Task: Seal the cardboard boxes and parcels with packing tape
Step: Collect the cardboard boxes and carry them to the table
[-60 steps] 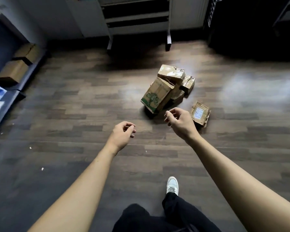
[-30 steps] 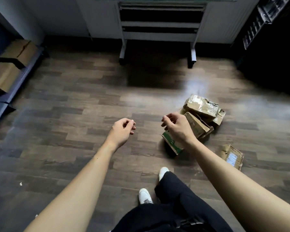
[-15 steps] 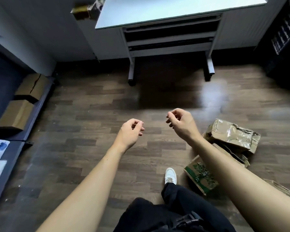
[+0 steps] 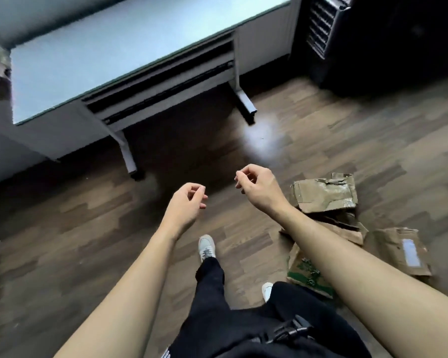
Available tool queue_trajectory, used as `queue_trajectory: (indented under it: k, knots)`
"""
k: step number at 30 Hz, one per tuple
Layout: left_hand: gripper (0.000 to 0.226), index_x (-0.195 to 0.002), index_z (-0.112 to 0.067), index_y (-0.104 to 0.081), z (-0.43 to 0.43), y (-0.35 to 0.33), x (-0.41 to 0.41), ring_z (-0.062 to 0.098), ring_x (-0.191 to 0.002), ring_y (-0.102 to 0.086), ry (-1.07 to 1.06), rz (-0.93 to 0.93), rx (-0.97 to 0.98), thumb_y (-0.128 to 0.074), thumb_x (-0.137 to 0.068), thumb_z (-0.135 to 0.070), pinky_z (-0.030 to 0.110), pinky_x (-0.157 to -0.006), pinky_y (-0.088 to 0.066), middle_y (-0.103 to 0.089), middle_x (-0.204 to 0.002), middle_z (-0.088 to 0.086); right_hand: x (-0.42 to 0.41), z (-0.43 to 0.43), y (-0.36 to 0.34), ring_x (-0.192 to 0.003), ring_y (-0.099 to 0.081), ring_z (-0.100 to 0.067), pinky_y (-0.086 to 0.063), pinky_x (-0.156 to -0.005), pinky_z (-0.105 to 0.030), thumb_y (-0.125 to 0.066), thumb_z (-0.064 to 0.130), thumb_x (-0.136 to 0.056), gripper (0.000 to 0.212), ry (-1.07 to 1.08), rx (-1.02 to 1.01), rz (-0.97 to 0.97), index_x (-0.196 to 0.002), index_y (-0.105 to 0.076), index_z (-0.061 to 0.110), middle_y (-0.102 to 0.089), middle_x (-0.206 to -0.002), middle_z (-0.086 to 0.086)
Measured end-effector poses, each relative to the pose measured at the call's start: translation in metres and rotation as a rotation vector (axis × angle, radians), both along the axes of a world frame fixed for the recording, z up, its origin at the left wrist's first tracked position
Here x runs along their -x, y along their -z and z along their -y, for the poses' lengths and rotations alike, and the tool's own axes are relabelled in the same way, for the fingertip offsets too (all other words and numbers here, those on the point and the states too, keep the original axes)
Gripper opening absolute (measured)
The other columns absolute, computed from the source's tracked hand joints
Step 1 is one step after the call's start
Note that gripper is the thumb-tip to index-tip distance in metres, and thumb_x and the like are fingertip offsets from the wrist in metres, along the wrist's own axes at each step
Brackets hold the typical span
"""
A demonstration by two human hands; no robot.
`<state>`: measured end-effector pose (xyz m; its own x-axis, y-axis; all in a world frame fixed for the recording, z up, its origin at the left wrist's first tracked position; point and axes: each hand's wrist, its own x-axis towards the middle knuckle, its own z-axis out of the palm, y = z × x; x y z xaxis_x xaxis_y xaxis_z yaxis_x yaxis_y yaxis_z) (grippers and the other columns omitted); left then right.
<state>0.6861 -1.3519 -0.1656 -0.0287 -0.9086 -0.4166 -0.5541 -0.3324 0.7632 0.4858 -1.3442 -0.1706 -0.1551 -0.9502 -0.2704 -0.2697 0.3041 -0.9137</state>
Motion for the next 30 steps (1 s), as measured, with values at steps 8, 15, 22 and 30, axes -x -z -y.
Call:
queue_trajectory:
  k: [8,15,22,30]
  knots:
    - [0.018,-0.109,-0.019,-0.063,0.133,0.004,0.011,0.007,-0.074,-0.068,0.377,0.000,-0.028,-0.051,-0.102,-0.031,0.026,-0.071,-0.052,-0.070,-0.096,-0.004,-0.005,0.056,0.003,-0.064,-0.063,-0.011,-0.058,-0.079,-0.045,-0.059,0.021,-0.097,0.022,0.400,-0.024,-0.002,-0.076,-0.065,0.016,-0.069,-0.066,0.006]
    - [0.021,-0.112,-0.020,-0.062,0.198,0.011,0.057,0.010,-0.079,-0.070,0.670,0.035,-0.060,-0.050,-0.102,-0.033,0.025,-0.069,-0.052,-0.071,-0.099,-0.003,0.012,0.071,0.010,-0.064,-0.061,-0.013,-0.055,-0.079,-0.044,-0.058,0.016,-0.099,0.023,0.672,-0.040,0.006,-0.076,-0.063,0.013,-0.067,-0.068,0.005]
    - [0.022,-0.113,-0.018,-0.062,0.246,0.013,0.129,0.012,-0.079,-0.071,0.893,0.082,-0.021,-0.051,-0.102,-0.033,0.015,-0.058,-0.046,-0.071,-0.097,0.000,0.059,0.112,0.029,-0.070,-0.067,-0.028,-0.055,-0.080,-0.054,-0.056,0.030,-0.091,0.023,0.870,-0.025,0.043,-0.070,-0.061,0.020,-0.067,-0.061,0.011]
    - [0.022,-0.111,-0.012,-0.064,0.321,0.009,0.251,0.024,-0.085,-0.071,1.031,0.115,-0.021,-0.053,-0.102,-0.029,0.022,-0.060,-0.050,-0.072,-0.100,0.006,0.145,0.173,0.043,-0.071,-0.067,-0.028,-0.055,-0.078,-0.054,-0.053,0.038,-0.085,0.027,1.038,-0.019,0.139,-0.072,-0.062,0.017,-0.069,-0.064,0.011]
